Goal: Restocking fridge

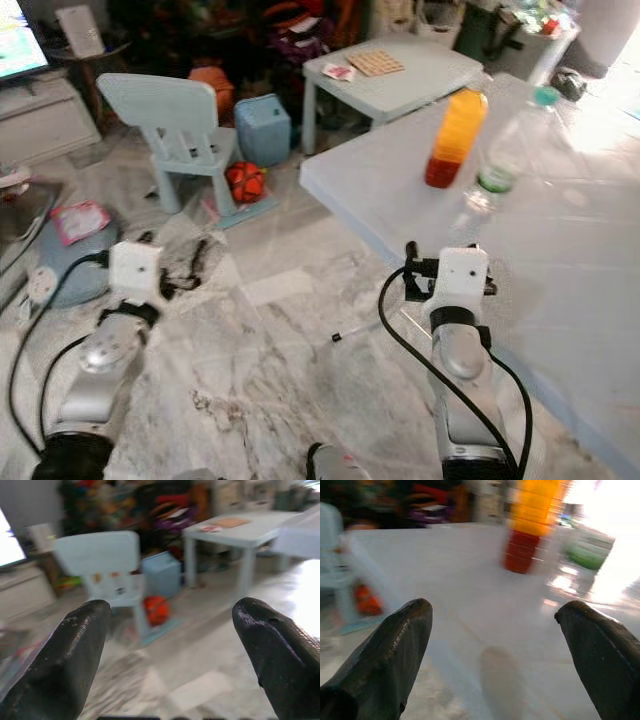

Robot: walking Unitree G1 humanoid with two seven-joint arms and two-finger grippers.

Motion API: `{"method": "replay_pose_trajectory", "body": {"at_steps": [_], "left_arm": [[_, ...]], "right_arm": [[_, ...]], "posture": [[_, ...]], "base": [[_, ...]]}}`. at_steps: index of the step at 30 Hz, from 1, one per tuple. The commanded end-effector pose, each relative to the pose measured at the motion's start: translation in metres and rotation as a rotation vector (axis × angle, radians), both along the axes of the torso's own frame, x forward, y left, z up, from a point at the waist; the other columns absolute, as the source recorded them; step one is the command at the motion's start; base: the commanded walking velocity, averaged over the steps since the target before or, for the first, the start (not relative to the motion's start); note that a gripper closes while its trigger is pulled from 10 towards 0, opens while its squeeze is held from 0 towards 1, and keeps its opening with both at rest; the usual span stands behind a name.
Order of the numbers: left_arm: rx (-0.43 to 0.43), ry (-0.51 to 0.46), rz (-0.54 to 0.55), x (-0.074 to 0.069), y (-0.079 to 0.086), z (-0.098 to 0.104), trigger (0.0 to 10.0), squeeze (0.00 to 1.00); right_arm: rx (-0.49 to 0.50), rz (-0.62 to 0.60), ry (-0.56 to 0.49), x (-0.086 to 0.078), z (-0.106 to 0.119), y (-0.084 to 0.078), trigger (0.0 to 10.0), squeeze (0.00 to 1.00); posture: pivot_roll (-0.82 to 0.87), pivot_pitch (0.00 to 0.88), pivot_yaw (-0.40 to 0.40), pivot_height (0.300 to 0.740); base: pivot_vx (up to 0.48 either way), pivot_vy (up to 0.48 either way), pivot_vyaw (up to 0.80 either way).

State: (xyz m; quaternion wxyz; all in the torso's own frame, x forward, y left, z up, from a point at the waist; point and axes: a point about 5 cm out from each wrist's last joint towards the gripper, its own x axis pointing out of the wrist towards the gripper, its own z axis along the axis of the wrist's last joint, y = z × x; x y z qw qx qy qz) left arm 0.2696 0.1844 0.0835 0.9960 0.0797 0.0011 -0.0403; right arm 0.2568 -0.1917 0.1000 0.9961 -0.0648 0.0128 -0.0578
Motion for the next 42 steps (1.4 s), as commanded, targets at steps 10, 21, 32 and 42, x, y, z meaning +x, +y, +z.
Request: {"method": "replay_pose_trajectory", "body": {"at_steps": [10, 21, 32, 42], "left_arm": [[-0.009, 0.031, 0.025, -0.025, 0.016, -0.005, 10.0, 0.0], [-0.03, 0.017, -0.005, -0.017, 0.003, 0.0, 10.0, 0.0], [-0.024, 0.013, 0.031, -0.015, 0.008, 0.0, 10.0, 0.0], [-0.017, 0.002, 0.019, -0.01, 0.006, 0.004, 10.0, 0.0]], "right_arm": [[0.027, 0.039, -0.03, -0.008, 0.008, -0.003, 10.0, 0.0], [0.029, 0.053, -0.039, -0.005, 0.011, -0.001, 10.0, 0.0], [0.019, 0.059, -0.043, -0.005, 0.012, 0.0, 10.0, 0.0], [0.029, 0.051, -0.076, 0.005, 0.019, 0.001, 10.0, 0.0]], "posture": [[0.01, 0.011, -0.024, 0.74], [0.0, 0.002, -0.024, 0.74], [0.0, 0.011, -0.027, 0.74], [0.0, 0.013, -0.019, 0.74]], "base": [[0.134, 0.0, -0.22], [0.394, 0.0, -0.8], [0.025, 0.0, -0.1], [0.0, 0.0, 0.0]]}}
